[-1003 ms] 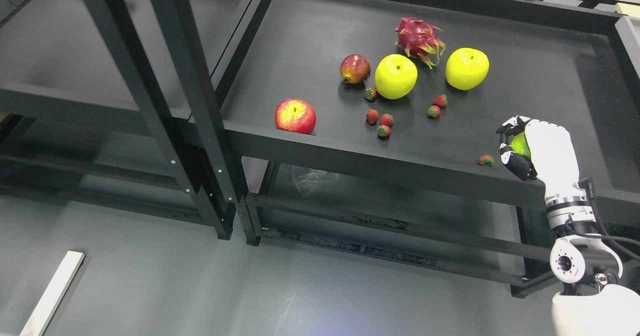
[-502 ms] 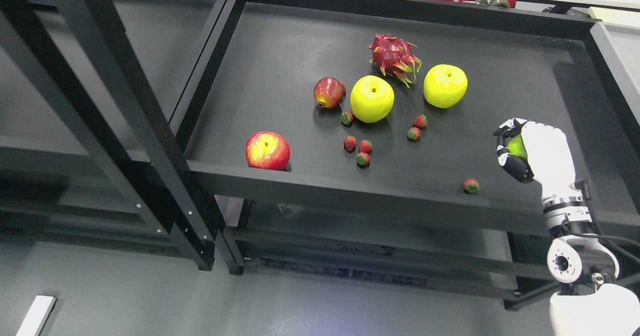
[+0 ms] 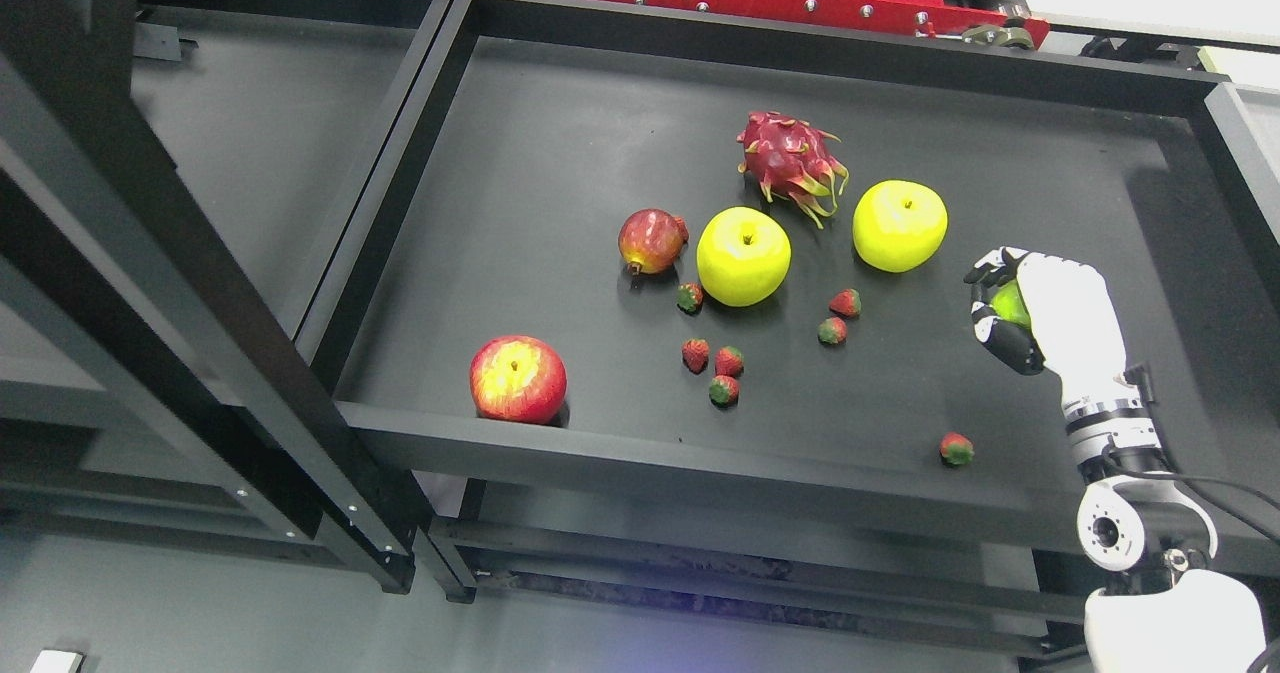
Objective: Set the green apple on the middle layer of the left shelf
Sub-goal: 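Move the right hand over the shelf and lower the green apple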
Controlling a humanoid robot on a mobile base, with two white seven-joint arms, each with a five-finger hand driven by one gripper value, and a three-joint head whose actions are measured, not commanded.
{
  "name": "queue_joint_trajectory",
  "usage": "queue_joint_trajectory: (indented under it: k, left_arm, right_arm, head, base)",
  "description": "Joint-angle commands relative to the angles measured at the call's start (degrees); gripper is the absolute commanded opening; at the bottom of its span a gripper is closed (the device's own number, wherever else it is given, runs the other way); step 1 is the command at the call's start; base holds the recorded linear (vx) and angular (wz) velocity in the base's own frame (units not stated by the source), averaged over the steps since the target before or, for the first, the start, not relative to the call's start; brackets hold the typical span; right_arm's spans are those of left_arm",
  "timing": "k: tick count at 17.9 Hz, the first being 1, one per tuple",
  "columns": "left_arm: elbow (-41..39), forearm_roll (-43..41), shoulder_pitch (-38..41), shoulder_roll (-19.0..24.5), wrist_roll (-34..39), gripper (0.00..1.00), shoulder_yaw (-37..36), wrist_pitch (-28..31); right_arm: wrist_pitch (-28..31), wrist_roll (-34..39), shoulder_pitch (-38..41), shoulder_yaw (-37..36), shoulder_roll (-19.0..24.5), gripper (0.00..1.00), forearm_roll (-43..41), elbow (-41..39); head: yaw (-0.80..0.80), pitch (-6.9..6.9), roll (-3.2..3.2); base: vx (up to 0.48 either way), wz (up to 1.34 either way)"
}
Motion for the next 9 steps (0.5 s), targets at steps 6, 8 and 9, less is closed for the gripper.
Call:
queue_joint_trajectory:
  k: [6, 8, 9]
  left_arm:
    - [0.0, 0.0, 0.0, 1.0, 0.0, 1.00, 0.0, -0.1]
    - [0.0, 0.0, 0.1, 1.0, 0.0, 1.00, 0.0, -0.1]
    - [0.0, 0.0, 0.0, 1.0, 0.0, 1.00, 0.0, 0.0]
  right_arm:
    - [0.0, 0.2, 0.5, 1.2, 0.3, 0.01, -0.1, 0.2]
    - [0.0, 0.2, 0.7, 1.2, 0.3, 0.01, -0.1, 0.2]
    - [0.0, 0.2, 0.8, 1.2, 0.3, 0.02, -0.2, 0.2]
  head:
    - [0.00, -0.01, 0.00]
    - [0.00, -0.01, 0.00]
    - [0.00, -0.01, 0.00]
  base:
    - [0.085, -0.01]
    - [0.036, 0.00]
    - [0.025, 0.00]
